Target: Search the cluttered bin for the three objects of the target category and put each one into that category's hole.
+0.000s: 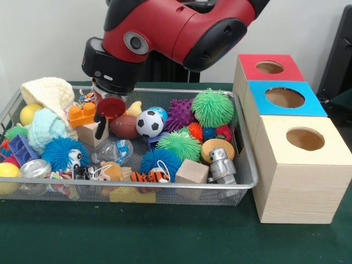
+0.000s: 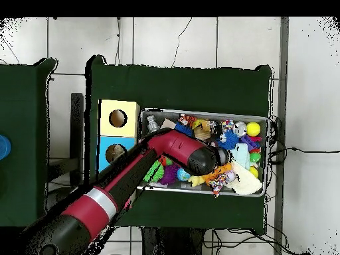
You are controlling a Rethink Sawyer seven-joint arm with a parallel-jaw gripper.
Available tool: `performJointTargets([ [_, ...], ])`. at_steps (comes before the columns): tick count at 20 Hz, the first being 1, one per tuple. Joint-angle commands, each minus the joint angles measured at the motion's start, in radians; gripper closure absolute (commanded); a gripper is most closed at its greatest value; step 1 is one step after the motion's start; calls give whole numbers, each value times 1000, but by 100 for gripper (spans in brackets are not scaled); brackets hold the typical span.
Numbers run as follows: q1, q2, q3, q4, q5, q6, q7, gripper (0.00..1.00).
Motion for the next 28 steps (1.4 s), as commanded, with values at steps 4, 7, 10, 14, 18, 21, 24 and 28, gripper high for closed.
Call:
performJointTargets([
  [4,-55,37,92,-199,37,-44,190,0],
  [7,-63,47,117,-195,71,-9,188,0],
  [10,-68,50,123,-196,83,3,185,0],
  [14,-83,53,129,-209,88,6,168,0],
  [18,-85,60,126,-214,98,10,168,0],
  [21,-86,61,125,-218,106,6,167,0],
  [24,-86,62,133,-220,122,6,161,0],
  [28,-81,66,132,-224,134,3,164,0],
])
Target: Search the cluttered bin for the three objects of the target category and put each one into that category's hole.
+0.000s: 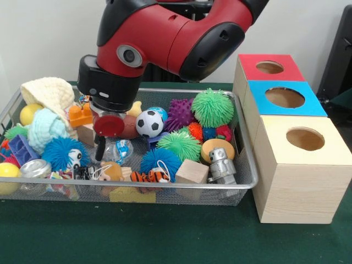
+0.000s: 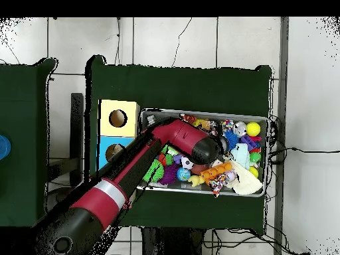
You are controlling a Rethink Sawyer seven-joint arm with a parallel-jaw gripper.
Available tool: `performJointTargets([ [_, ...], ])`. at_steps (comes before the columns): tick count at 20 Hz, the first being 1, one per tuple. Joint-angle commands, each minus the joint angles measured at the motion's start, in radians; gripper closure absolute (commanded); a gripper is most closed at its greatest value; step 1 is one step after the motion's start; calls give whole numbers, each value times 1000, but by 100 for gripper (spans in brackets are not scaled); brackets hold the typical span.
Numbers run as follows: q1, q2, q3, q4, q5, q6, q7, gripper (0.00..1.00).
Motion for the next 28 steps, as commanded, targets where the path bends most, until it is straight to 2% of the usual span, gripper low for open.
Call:
performJointTargets([
  [1,-22,56,136,-113,77,2,164,0],
  [13,-10,36,143,-109,108,-44,159,0],
  [19,-28,16,167,-120,109,-101,124,0],
  [24,-37,30,167,-146,102,-104,122,0],
  [28,-57,38,167,-183,78,-149,112,0],
])
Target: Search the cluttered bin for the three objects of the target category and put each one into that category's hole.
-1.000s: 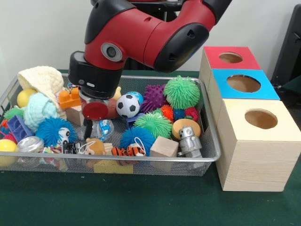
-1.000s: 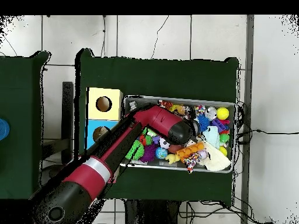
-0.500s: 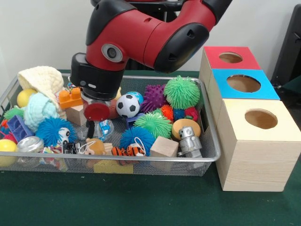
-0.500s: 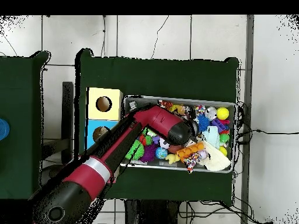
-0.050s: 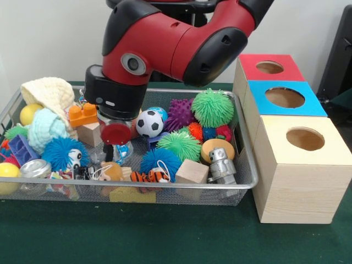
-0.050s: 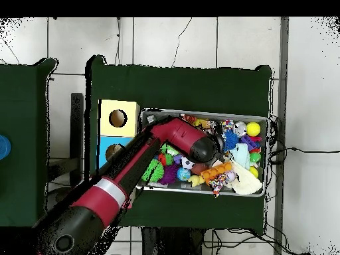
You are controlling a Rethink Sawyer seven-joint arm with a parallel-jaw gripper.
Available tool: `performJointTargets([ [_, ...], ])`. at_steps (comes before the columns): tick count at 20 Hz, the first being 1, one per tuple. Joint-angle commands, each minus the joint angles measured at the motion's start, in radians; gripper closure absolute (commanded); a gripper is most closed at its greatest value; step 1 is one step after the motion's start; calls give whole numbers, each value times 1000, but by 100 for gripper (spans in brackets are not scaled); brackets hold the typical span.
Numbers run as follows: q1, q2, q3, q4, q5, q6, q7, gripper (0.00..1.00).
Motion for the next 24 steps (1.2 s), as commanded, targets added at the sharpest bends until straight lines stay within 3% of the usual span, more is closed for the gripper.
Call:
performJointTargets([
  [1,-56,26,168,-152,14,-155,110,0],
  [4,-69,32,183,-176,13,-209,122,0],
  [13,-72,64,142,-203,18,-234,145,0],
  [19,-62,44,79,-140,-13,-235,135,0],
  [24,-63,-24,18,-86,-52,-289,93,0],
])
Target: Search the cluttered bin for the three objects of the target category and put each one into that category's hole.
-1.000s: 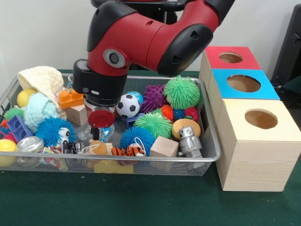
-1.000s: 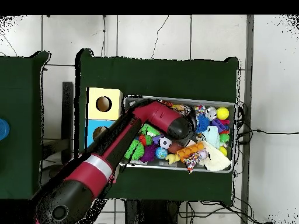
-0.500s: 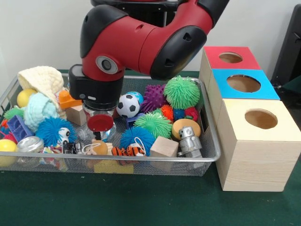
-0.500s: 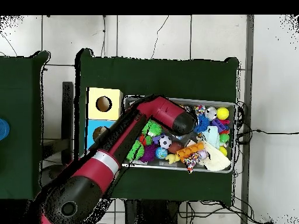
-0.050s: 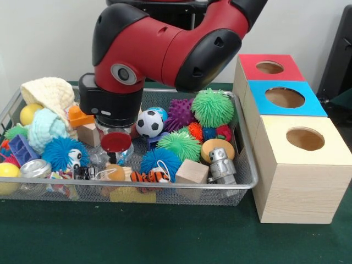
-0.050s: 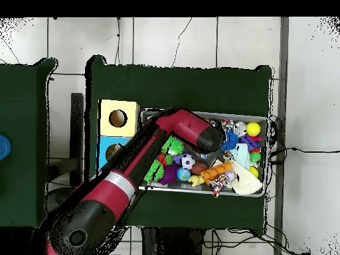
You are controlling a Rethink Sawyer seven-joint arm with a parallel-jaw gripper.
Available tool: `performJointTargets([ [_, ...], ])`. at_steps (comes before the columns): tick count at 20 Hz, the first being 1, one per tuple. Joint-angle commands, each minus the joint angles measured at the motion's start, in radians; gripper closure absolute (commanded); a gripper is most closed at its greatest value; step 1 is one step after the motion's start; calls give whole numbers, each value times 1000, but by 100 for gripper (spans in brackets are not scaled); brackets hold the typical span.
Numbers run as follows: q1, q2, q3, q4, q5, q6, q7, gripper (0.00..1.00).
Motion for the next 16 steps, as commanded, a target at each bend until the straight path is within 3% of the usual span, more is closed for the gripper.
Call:
performJointTargets([
  [1,-6,-34,20,2,-41,-145,89,0],
  [7,2,-67,-15,29,-54,-159,92,0],
  [13,-16,-104,-50,-7,-80,-244,143,0],
  [16,-30,-128,-61,-1,-85,-250,121,0],
])
